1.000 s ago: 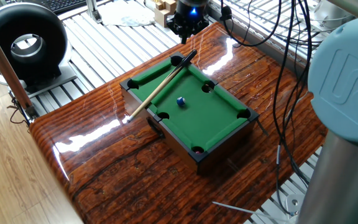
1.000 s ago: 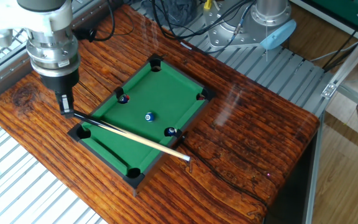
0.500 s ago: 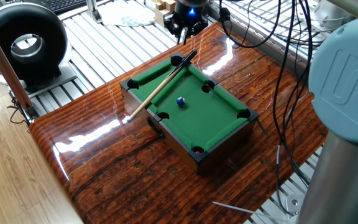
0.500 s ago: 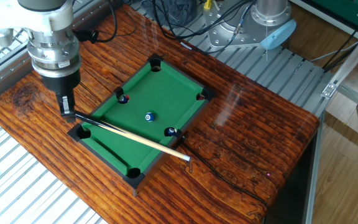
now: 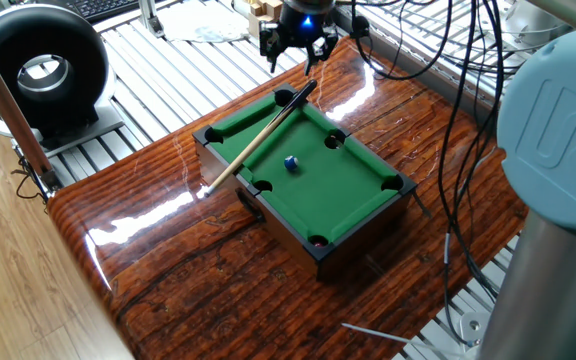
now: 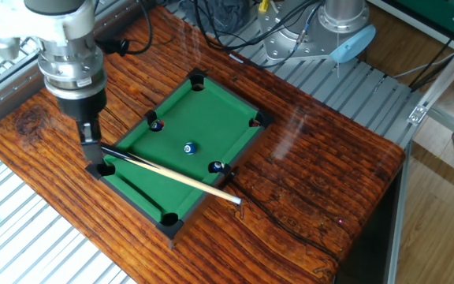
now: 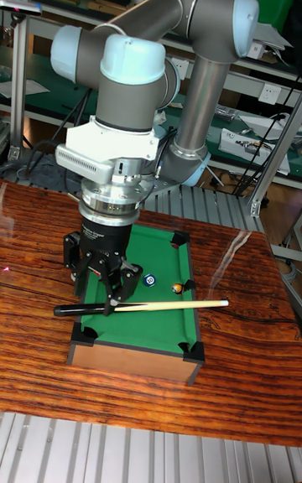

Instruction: Hit the pool ball

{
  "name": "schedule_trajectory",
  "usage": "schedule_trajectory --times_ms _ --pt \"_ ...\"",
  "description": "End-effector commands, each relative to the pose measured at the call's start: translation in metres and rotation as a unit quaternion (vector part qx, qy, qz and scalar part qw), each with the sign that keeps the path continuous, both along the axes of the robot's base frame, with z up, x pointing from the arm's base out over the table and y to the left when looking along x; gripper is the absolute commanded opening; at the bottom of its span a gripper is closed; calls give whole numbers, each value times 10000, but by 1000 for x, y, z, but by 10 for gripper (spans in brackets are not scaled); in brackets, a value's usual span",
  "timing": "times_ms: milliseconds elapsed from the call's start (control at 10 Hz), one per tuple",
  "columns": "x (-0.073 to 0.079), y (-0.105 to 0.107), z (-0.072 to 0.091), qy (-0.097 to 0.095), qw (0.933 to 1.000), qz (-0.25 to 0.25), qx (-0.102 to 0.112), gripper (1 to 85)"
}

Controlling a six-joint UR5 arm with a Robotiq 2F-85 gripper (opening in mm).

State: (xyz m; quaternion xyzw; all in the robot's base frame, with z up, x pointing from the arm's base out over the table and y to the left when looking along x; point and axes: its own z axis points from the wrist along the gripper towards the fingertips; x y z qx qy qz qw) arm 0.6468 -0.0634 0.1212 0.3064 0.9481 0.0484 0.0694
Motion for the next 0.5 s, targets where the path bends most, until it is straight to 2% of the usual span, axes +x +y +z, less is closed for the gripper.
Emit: schedule_trajectory --times_ms 0,100,200,400 --pt "-23 -3 -9 342 9986 394 -99 590" --pt "-26 -1 -11 372 9979 528 -43 590" --pt "-29 -4 -11 407 9971 635 -77 590" --pt "-26 -2 -14 314 9970 702 -14 590"
